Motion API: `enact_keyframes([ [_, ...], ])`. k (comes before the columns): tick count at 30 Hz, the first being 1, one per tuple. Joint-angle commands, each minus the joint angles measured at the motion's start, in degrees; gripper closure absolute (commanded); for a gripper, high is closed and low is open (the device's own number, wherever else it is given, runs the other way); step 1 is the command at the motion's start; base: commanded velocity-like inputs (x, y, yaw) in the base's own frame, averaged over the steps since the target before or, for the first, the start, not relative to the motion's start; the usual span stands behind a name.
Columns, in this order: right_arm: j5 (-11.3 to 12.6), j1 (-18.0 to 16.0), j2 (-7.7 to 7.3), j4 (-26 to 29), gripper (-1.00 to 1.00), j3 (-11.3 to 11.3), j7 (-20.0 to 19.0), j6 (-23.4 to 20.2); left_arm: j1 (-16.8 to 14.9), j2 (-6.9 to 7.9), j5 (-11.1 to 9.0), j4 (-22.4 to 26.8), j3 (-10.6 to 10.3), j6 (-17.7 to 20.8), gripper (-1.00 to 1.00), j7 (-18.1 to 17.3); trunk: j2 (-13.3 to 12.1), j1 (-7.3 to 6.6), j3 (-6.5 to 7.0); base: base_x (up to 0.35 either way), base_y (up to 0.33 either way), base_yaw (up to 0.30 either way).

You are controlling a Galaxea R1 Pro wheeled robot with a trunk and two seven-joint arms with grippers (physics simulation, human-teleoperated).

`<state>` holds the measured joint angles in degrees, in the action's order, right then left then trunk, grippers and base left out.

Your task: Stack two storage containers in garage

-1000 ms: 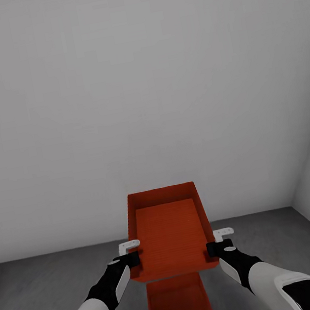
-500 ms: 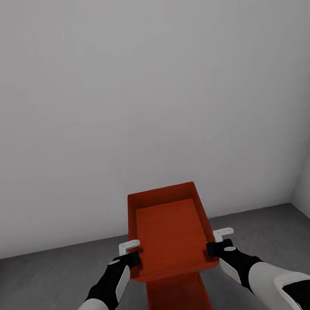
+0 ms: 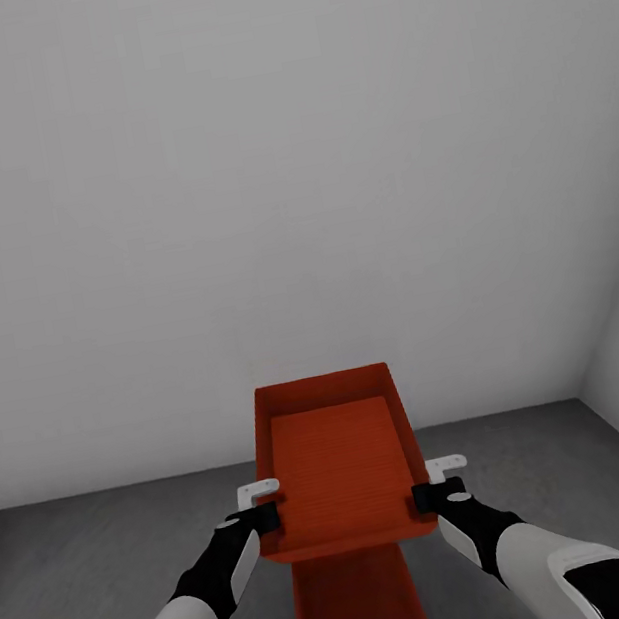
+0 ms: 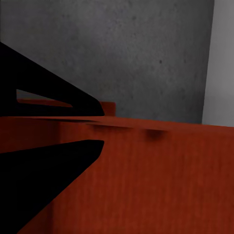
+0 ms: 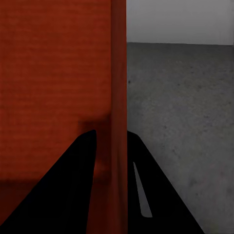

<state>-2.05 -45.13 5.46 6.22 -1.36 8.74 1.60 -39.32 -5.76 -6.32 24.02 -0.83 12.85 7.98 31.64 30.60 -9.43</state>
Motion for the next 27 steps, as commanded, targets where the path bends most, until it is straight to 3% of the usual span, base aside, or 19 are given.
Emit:
enact_keyframes([
  [1,-0.15,-0.05,-1.94,-0.15,1.00,1.62,1.28,0.16,-0.06,0.05,0.87,0.32,0.65,0.42,1.00,3.53,0.10,0.02,-0.19,0.000,0.000,0.000],
  [27,-0.16,-0.05,-1.94,-0.15,1.00,1.62,1.28,0.16,-0.06,0.05,0.87,0.30,0.65,0.42,1.00,3.53,0.10,0.02,-2.60,0.000,0.000,0.000],
])
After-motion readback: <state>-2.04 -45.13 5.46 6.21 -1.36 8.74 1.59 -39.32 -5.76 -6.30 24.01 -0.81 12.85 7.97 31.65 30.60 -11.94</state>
